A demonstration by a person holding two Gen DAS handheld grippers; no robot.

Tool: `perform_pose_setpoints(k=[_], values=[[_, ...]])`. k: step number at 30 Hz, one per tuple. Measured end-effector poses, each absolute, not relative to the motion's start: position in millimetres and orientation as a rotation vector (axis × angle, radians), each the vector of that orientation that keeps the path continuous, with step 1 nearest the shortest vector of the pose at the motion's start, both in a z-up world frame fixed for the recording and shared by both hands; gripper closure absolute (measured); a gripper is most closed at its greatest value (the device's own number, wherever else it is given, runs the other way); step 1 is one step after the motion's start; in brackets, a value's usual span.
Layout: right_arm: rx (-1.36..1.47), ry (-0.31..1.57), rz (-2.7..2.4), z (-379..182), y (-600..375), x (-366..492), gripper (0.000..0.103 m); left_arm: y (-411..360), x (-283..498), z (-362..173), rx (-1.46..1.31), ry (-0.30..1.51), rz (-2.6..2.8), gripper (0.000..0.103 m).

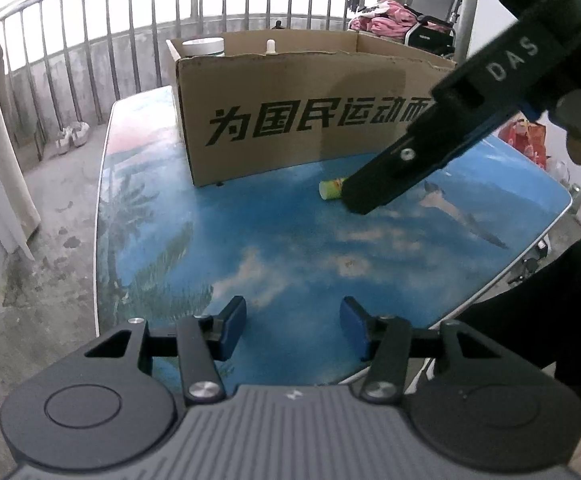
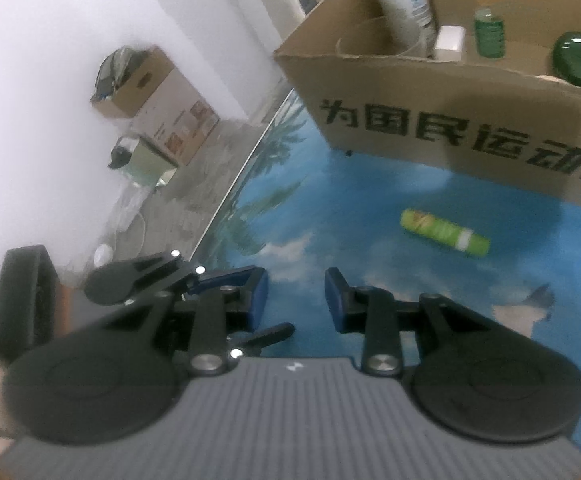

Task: Organize rigid objects
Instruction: 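Move the right tool toward the lime-green tube on the mat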

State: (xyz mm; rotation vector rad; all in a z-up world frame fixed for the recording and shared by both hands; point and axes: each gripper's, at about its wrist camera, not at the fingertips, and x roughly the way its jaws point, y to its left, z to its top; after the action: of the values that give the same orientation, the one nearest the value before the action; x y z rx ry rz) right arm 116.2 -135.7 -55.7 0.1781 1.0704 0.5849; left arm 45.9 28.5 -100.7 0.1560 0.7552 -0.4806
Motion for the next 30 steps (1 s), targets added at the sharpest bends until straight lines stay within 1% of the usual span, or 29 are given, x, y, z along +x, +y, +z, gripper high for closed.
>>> perform_pose_setpoints(k=[10, 21, 22, 25, 30], values=[[0.22, 1.058, 0.485, -65, -165, 111, 0.073, 12, 51, -93, 0.165, 0.733, -0.505, 0.051], [0.171, 1.084, 0.414, -90, -173, 120, 0.073, -16, 74, -97, 0.19, 0.749, -0.531, 0.061], [0.166, 1.088, 0.411, -92, -173, 122, 0.073, -18, 76, -98, 0.195, 0.751, -0.529, 0.063], [0.156, 1.092, 0.406, -98, -172, 126, 0.073, -20, 81, -99, 0.201, 0.75, -0.525, 0.064], [0.215, 1.082, 0.419, -102, -177, 135, 0.073, -20, 84, -99, 0.176, 0.757, -0.541, 0.064]])
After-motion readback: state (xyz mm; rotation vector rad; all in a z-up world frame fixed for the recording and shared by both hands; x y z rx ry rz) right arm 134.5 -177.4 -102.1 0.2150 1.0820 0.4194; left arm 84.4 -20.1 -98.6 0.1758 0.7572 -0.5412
